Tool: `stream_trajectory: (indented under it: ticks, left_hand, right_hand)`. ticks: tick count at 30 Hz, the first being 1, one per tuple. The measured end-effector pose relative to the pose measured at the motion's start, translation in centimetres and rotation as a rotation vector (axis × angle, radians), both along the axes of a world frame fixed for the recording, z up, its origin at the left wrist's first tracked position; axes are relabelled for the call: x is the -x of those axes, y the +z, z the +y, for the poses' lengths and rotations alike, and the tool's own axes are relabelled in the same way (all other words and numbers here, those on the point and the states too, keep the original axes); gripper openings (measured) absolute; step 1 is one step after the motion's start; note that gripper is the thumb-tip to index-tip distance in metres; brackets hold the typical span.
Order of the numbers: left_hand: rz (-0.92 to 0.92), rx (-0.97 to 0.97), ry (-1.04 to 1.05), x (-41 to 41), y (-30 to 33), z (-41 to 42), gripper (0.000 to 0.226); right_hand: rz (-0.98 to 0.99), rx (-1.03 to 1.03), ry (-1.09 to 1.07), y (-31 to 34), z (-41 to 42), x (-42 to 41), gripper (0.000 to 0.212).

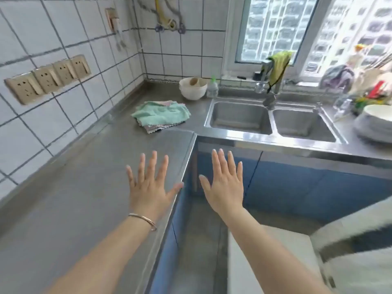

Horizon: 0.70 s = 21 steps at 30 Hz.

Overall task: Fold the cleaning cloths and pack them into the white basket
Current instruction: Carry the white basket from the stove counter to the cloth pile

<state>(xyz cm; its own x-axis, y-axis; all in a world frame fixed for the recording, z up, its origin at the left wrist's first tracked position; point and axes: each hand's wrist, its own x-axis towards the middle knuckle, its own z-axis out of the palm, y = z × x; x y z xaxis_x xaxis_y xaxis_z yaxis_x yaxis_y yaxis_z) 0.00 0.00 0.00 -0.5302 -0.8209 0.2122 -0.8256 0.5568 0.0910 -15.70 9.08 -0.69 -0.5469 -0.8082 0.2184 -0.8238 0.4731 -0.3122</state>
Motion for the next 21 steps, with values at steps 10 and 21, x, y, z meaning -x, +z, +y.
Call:
stream_trajectory:
  ticks: [10, 21]
  left_hand:
    - [0.013, 0.090, -0.403, 12.8, 1.5, 20.7, 0.086]
    - [0.088, 0.048, -0.812, 27.8, 3.4, 50.7, 0.081]
  right_hand:
    - [0.036, 0.082, -0.353, 1.3, 25.9, 7.5, 0.074]
    - [0.075, 0.006, -0.708, 5.6, 58.3, 16.6, 0.070]
